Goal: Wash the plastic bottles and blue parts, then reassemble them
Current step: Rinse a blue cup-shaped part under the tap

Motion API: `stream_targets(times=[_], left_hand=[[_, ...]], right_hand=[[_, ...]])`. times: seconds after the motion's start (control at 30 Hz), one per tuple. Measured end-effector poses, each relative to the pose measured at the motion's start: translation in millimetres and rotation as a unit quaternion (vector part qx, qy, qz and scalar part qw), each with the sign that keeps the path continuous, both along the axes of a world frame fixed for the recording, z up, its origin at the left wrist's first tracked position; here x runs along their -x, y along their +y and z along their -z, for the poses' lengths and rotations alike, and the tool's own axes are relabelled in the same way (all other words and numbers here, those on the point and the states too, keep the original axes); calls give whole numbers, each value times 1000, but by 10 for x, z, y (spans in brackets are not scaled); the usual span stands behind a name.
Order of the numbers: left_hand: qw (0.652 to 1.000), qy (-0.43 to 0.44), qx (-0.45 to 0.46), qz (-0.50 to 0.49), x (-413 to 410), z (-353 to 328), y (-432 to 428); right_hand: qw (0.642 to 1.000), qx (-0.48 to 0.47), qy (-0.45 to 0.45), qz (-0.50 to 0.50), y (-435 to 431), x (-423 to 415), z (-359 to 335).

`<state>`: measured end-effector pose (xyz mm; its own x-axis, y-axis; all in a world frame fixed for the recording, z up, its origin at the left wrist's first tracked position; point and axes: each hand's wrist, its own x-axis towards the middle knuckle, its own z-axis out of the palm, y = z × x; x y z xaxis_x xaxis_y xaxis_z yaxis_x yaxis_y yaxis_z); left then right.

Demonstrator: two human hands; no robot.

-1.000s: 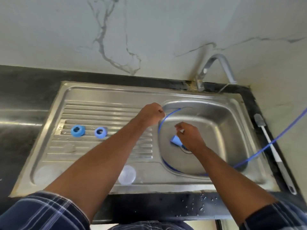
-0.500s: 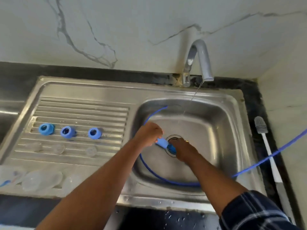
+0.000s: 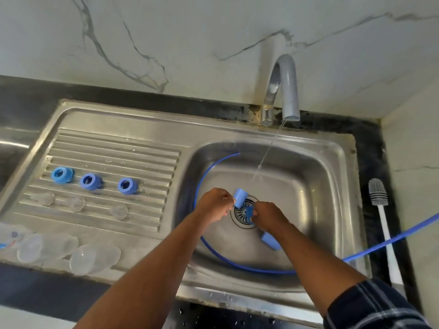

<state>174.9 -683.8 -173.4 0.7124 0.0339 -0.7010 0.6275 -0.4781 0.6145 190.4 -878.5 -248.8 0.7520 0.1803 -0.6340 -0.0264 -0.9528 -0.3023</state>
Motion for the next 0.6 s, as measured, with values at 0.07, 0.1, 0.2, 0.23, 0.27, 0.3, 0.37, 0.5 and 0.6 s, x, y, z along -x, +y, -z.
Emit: stream_targets(times=[0.07,0.1,0.2,0.23,0.27,0.3,0.37,0.5,0.6], left_hand=[[1000,-11,2,1,-59,18,-24],[1000,-15,6,1,-96,17,-48],[999,-46,24,5,-244,-25,-125],[997,-66,29,12,-304,-48,-147],[996,-83,36,17,-360,-80,-169],[994,-91,55,11,-406,-126,-189],[989,-86,119,-35,-500,-206,-252],[970,-127,189,-80,-669,-323,-366],[957,-149,232,-92,-749,-417,-416]], right_hand=[[997,-37,14,59,-64,-38,-55],[991,-71,23,109,-87,-64,-91],[945,-201,-8,260,-106,-200,-304],[928,-238,-39,285,-98,-278,-385],[916,-262,-69,295,-75,-371,-469],[902,-292,-82,308,-37,-467,-573],[851,-370,-63,367,57,-643,-814],[815,-419,-11,399,133,-746,-1164],[795,-423,-23,434,48,-684,-1239]])
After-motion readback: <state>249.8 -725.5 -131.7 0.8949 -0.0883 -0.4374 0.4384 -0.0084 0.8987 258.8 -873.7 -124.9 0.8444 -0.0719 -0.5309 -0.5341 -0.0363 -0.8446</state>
